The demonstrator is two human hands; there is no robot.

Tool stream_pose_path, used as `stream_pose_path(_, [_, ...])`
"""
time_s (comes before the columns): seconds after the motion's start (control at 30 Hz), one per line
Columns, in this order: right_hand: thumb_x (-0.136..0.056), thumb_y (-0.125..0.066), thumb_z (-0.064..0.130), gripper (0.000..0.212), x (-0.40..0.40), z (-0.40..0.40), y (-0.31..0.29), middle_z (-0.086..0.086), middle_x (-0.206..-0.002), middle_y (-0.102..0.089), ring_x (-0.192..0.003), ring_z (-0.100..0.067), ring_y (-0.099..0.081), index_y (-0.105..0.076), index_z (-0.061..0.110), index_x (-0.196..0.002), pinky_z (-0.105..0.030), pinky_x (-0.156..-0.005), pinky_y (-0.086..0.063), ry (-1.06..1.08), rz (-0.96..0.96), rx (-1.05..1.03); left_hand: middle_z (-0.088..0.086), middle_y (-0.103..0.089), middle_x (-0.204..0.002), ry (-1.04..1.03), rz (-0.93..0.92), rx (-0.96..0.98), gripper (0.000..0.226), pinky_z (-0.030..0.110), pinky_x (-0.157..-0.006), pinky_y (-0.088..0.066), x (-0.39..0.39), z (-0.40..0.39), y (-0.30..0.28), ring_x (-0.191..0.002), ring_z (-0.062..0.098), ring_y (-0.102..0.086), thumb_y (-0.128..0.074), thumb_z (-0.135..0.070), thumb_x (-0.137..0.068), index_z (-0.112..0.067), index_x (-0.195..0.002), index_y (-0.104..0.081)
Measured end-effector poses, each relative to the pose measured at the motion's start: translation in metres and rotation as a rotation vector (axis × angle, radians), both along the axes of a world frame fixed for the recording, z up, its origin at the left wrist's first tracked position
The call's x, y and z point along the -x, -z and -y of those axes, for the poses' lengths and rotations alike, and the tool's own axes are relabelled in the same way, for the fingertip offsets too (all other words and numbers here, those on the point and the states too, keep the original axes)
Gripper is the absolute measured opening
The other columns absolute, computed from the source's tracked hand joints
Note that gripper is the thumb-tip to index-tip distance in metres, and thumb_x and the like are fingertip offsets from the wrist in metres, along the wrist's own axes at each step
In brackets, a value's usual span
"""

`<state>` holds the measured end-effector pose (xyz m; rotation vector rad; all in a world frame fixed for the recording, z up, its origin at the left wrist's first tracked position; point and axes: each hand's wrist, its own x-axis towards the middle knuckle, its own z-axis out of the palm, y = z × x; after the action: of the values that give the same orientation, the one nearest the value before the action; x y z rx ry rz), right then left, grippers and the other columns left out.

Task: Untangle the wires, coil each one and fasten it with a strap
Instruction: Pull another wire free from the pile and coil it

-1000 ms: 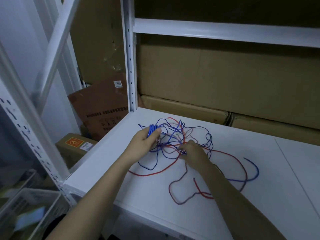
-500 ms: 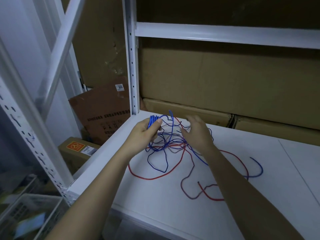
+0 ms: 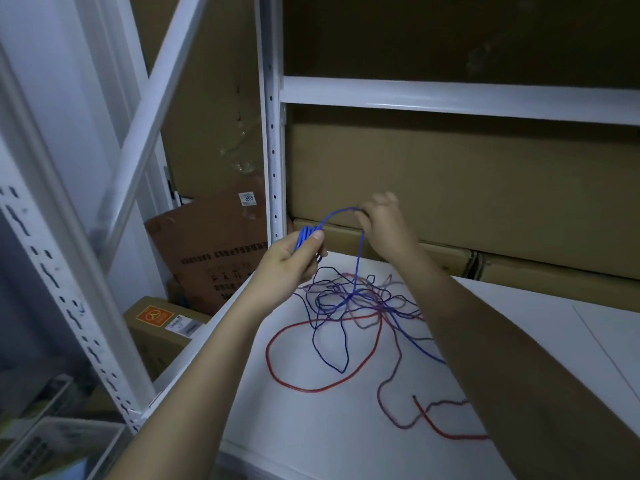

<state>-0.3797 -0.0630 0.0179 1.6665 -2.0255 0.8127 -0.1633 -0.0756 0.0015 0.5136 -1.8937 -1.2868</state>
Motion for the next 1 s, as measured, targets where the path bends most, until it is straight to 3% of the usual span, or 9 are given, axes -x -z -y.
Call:
stream_pose_path(0.13, [-0.089,-0.063,0.027,0.023,0.001,0.01,-0.041,-0.004,-0.073,-0.055,-0.07,-0.02,-0.049,-0.066,0.011,-0.073,-0.028,-0.061,-0.03,-0.021,0.339,0.26,-0.007,-0.031,-0.047,-0.013,-0.038,0.003,0.035,0.018,-0.046,-0.024,0.003,0.01,-0.013,-0.047,0.011,-0.023,-0.043,-0.04,-0.099,-0.018,-0.074,-0.055])
stream_pose_path(0.23, [-0.088,-0.065,0.039,0.033,0.0,0.012,-0.052,-0.005,-0.061,-0.055,-0.062,-0.023,-0.05,-0.061,0.015,-0.066,-0.03,-0.058,-0.038,0.094,0.193,-0.156,-0.006,-0.032,-0.047,-0.018,-0.067,0.011,0.037,0.015,-0.045,-0.026,0.007,0.012,-0.024,-0.046,0.011,-0.023,-0.042,-0.037,-0.101,-0.012,-0.077,-0.054])
stream_pose_path(0.27, [-0.089,-0.064,0.038,0.033,0.0,0.013,-0.055,-0.005,-0.06,-0.055,-0.061,-0.023,-0.051,-0.062,0.013,-0.067,-0.031,-0.058,-0.039,0.067,0.232,-0.172,-0.006,-0.032,-0.047,-0.017,-0.066,0.011,0.037,0.015,-0.046,-0.026,0.008,0.013,-0.027,-0.047,0.012,-0.023,-0.042,-0.038,-0.101,-0.012,-0.078,-0.054])
stream_pose_path(0.37, [-0.093,-0.06,0.025,0.024,-0.008,0.01,-0.068,-0.007,-0.065,-0.059,-0.056,-0.018,-0.055,-0.062,0.014,-0.072,-0.03,-0.057,-0.047,-0.145,0.701,0.204,-0.005,-0.032,-0.047,-0.022,-0.056,0.018,0.038,0.017,-0.049,-0.027,0.009,0.013,-0.034,-0.051,0.016,-0.026,-0.042,-0.04,-0.1,-0.014,-0.077,-0.054])
stream_pose_path(0.47, [-0.097,-0.054,0.015,0.028,-0.018,0.007,-0.073,-0.008,-0.061,-0.055,-0.041,-0.006,-0.051,-0.057,0.013,-0.07,-0.019,-0.048,-0.048,-0.302,0.969,0.282,-0.008,-0.035,-0.046,-0.043,-0.041,0.004,0.038,0.017,-0.048,-0.028,0.011,0.013,-0.038,-0.045,0.01,-0.027,-0.043,-0.04,-0.1,-0.013,-0.076,-0.054])
stream_pose_path(0.6, [-0.101,-0.046,0.014,0.029,-0.029,-0.007,-0.064,-0.006,-0.061,-0.055,-0.044,-0.002,-0.052,-0.056,0.014,-0.073,-0.016,-0.05,-0.044,-0.38,1.019,0.363,-0.009,-0.038,-0.046,-0.094,-0.014,-0.039,0.039,0.024,-0.051,-0.028,0.012,0.015,-0.038,-0.044,0.009,-0.03,-0.044,-0.043,-0.098,-0.015,-0.073,-0.052])
stream_pose_path(0.83, [-0.101,-0.046,0.027,0.036,-0.035,-0.028,-0.034,0.007,-0.06,-0.049,-0.052,-0.001,-0.045,-0.051,0.019,-0.066,-0.012,-0.053,-0.038,-0.376,1.023,0.282,-0.008,-0.034,-0.046,-0.198,-0.052,-0.102,0.04,0.021,-0.05,-0.029,0.013,0.018,-0.027,-0.043,0.01,-0.028,-0.044,-0.039,-0.1,-0.014,-0.069,-0.047])
stream_pose_path(0.93, [-0.102,-0.043,0.027,0.034,-0.032,-0.032,-0.025,0.004,-0.066,-0.043,-0.057,-0.001,-0.037,-0.045,0.021,-0.069,-0.015,-0.057,-0.033,-0.332,0.811,0.277,-0.005,-0.026,-0.041,-0.009,-0.118,-0.291,0.042,0.019,-0.041,-0.024,0.01,0.016,-0.025,-0.037,0.01,-0.021,-0.038,-0.034,-0.102,-0.014,-0.066,-0.046])
stream_pose_path(1.0, [-0.101,-0.043,0.028,0.031,-0.03,-0.034,-0.018,0.0,-0.066,-0.045,-0.054,0.0,-0.039,-0.044,0.023,-0.07,-0.018,-0.057,-0.034,-0.303,0.726,0.265,-0.006,-0.023,-0.04,0.237,-0.292,-0.542,0.045,0.018,-0.036,-0.022,0.005,0.012,-0.025,-0.034,0.008,-0.018,-0.039,-0.033,-0.099,-0.015,-0.059,-0.05])
